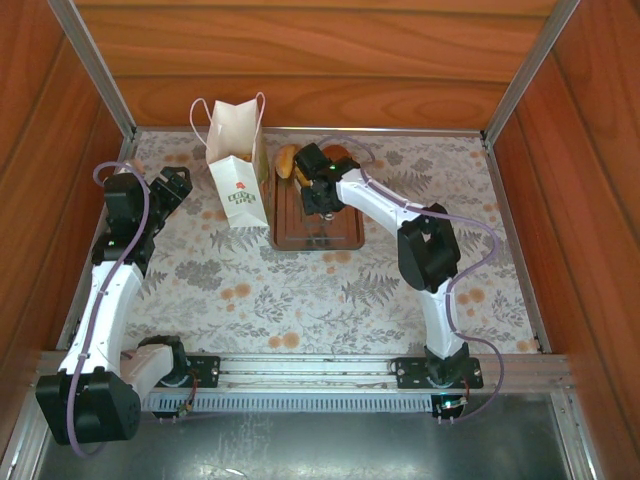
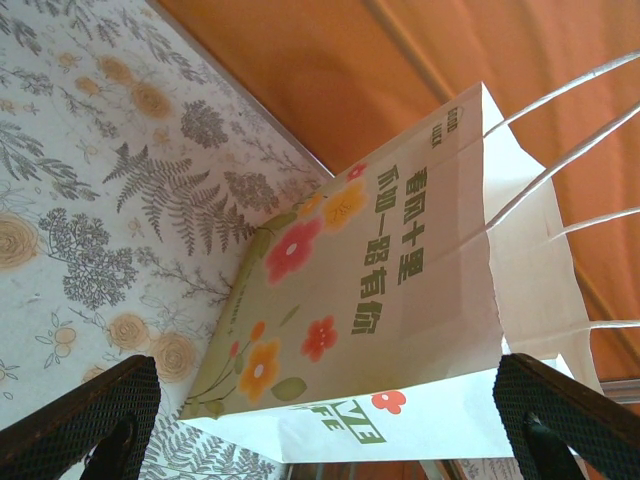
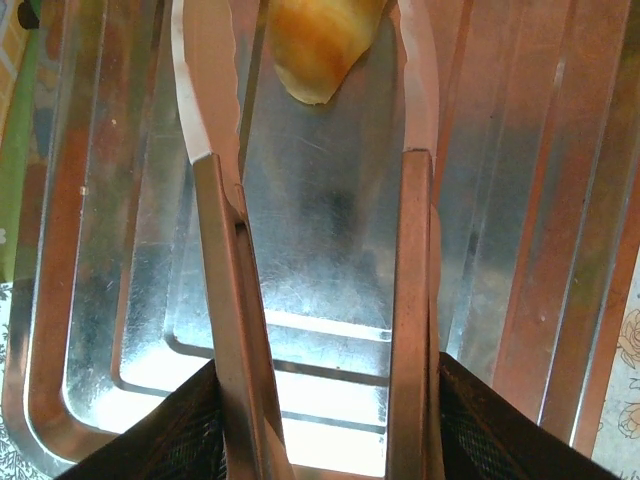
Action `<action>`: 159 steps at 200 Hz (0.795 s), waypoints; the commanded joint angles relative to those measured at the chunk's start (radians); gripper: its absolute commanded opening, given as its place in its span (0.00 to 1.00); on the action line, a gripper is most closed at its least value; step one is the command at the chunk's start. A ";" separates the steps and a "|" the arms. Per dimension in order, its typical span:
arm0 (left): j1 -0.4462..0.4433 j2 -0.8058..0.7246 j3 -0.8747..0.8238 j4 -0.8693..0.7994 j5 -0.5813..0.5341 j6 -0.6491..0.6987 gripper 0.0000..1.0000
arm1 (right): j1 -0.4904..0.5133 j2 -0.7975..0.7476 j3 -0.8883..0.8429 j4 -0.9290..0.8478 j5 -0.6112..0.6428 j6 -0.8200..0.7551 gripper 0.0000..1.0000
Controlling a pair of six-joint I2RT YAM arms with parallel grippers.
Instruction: Place the fake bread into the paper bag
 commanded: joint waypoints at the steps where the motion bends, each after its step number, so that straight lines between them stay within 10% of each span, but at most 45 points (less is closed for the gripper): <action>1: 0.008 -0.016 -0.013 0.009 0.010 0.003 0.92 | 0.013 0.019 0.042 0.002 0.047 0.018 0.52; 159: 0.011 -0.015 -0.017 0.004 0.011 0.000 0.92 | 0.026 0.063 0.025 -0.024 0.056 0.006 0.52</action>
